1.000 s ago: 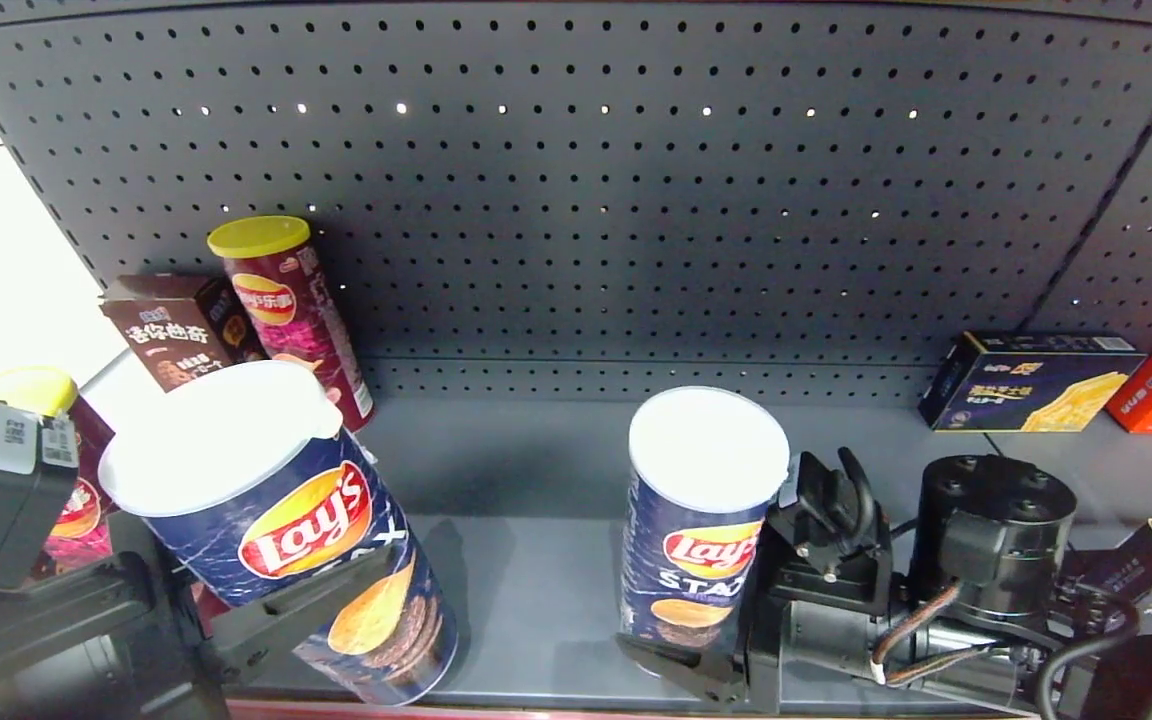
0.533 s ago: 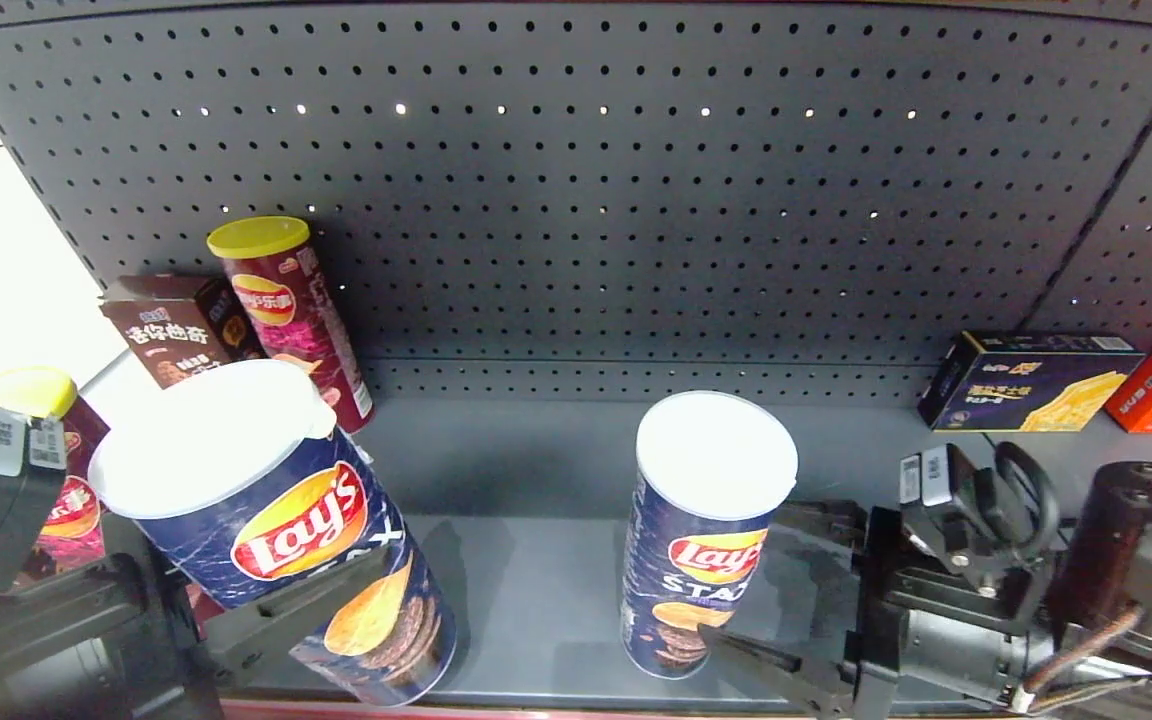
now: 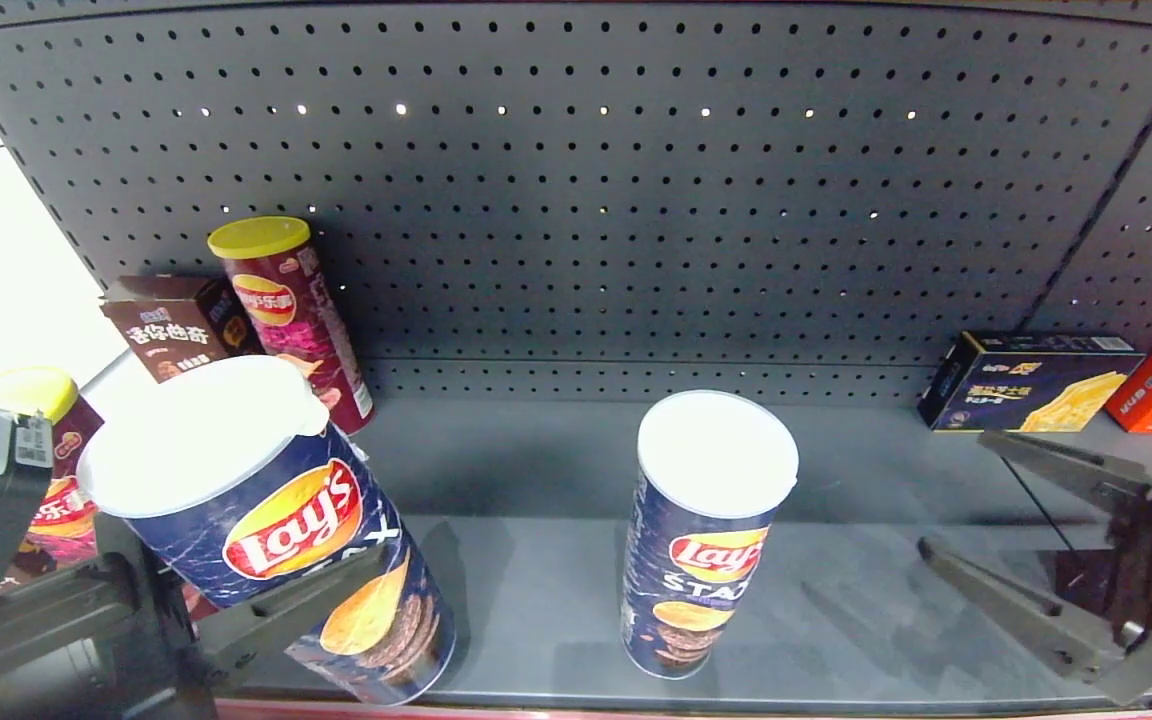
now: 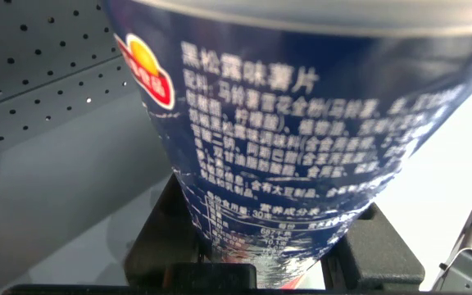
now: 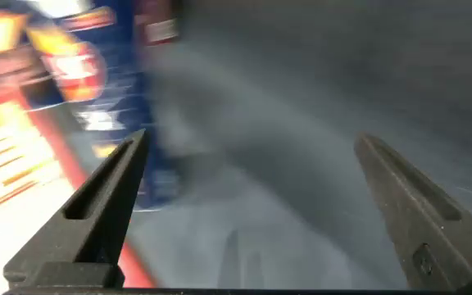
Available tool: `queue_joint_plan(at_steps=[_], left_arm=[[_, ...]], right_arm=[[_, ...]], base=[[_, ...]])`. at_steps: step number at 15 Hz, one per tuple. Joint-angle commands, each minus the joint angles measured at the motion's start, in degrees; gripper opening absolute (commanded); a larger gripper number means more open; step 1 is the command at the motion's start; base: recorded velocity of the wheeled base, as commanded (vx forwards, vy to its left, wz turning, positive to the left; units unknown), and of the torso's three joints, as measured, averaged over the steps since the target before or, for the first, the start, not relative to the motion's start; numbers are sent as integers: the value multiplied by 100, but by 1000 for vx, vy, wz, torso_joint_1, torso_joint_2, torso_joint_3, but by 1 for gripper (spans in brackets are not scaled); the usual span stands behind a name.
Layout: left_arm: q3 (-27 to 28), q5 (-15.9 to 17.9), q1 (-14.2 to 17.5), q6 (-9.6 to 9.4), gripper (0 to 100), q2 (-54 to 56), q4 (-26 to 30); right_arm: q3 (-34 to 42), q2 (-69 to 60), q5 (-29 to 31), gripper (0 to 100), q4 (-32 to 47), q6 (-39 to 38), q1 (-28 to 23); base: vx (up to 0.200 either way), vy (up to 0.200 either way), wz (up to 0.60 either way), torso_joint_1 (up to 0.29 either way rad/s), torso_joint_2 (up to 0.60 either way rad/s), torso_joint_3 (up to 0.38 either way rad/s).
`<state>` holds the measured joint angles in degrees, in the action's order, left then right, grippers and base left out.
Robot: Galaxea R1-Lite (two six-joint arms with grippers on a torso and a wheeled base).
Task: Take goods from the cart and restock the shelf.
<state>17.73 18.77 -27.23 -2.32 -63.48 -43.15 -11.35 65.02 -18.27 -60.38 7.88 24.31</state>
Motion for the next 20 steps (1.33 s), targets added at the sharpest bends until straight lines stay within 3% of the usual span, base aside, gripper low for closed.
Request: queue_joint_plan(at_steps=[1,4,6,7,8,9,12,13,14,15,17,19,20], left_arm=[[-6,4,-1,3,0,11,0],[-6,12,-1,-6,0,11,-9],[20,12,-1,-6,0,2,-9],[38,4,8,-6,0,-7,-9],[38,4,8,-14,0,-7,-9],[20,12,-1,-23,0,2,-9],[-15,4,-1,-23,0,2,-9],[-15,4,-1,-23,0,2,-9],[-15,12,-1,-14,0,11,0],[-15,12,-1,-14,0,2,-9],[-23,12,-10,-41,0,2,0],[-59,-5,-1,-58,0,20,0],[-23,-14,8,-164,0,11,-9]], right_arm=[[353,-1018,61,100,53,-5,-1025],[801,-1827,483,100,360,-49,-2185],[862,-2530,940,100,1002,-163,-2396],[836,-3251,1441,100,1907,-163,-2475],[827,-3338,1493,100,2030,-163,-2475],[634,-4261,1739,100,3463,-172,-2466],[590,-5949,1906,100,5563,-181,-2659],[625,-6037,1950,100,5678,-181,-2668],[827,-6098,2530,100,5853,-339,-2668],[968,-6098,2530,100,5836,-374,-2659],[1029,-6459,1555,100,5915,-524,-2431],[1029,-6502,1555,100,5915,-533,-2422],[1003,-6502,1757,100,5985,-533,-2431]], base=[[0,0,0,0,0,0],[0,0,0,0,0,0],[0,0,0,0,0,0],[0,0,0,0,0,0],[0,0,0,0,0,0],[0,0,0,0,0,0],[0,0,0,0,0,0],[0,0,0,0,0,0],[0,0,0,0,0,0],[0,0,0,0,0,0],[0,0,0,0,0,0],[0,0,0,0,0,0],[0,0,0,0,0,0]])
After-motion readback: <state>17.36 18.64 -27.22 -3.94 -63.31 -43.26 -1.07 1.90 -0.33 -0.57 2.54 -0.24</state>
